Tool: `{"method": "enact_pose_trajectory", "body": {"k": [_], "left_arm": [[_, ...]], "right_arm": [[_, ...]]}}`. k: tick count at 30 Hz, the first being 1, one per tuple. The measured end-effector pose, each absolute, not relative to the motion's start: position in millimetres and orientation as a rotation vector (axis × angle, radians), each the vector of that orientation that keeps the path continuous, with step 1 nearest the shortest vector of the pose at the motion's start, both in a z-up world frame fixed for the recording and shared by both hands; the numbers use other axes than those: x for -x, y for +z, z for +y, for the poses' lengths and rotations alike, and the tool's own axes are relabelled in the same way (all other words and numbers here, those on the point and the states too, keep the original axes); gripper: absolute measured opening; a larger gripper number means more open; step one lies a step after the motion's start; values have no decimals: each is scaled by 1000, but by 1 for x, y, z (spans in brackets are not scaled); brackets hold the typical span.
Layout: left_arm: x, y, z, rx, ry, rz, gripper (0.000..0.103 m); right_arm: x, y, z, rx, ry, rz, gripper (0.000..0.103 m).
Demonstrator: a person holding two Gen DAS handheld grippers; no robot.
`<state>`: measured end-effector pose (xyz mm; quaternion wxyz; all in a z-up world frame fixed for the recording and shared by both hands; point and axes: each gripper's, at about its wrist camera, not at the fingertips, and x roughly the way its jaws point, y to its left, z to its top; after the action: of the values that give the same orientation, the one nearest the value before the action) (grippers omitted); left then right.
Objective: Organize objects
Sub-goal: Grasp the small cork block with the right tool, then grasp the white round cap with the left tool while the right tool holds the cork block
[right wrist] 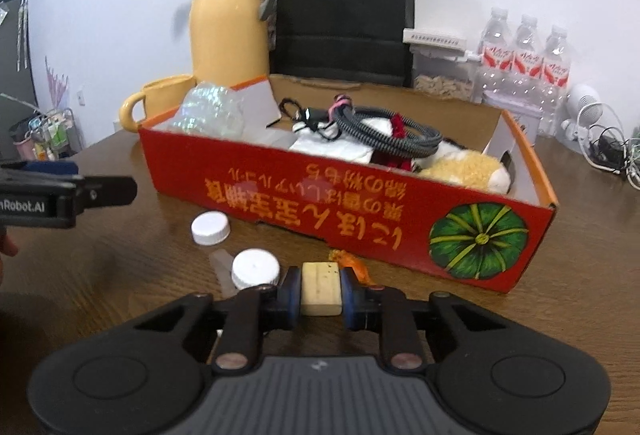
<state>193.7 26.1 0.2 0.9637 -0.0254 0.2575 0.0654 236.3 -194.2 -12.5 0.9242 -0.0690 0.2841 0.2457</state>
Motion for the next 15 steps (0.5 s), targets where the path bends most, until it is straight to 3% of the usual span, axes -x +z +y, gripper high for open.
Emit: {"method": "enact_pose_trajectory", "body": {"k": [15], "left_arm": [[-208,-14,5,21,144,554,103]], "right_arm": [[-227,3,-204,130,477,477,20]]}}
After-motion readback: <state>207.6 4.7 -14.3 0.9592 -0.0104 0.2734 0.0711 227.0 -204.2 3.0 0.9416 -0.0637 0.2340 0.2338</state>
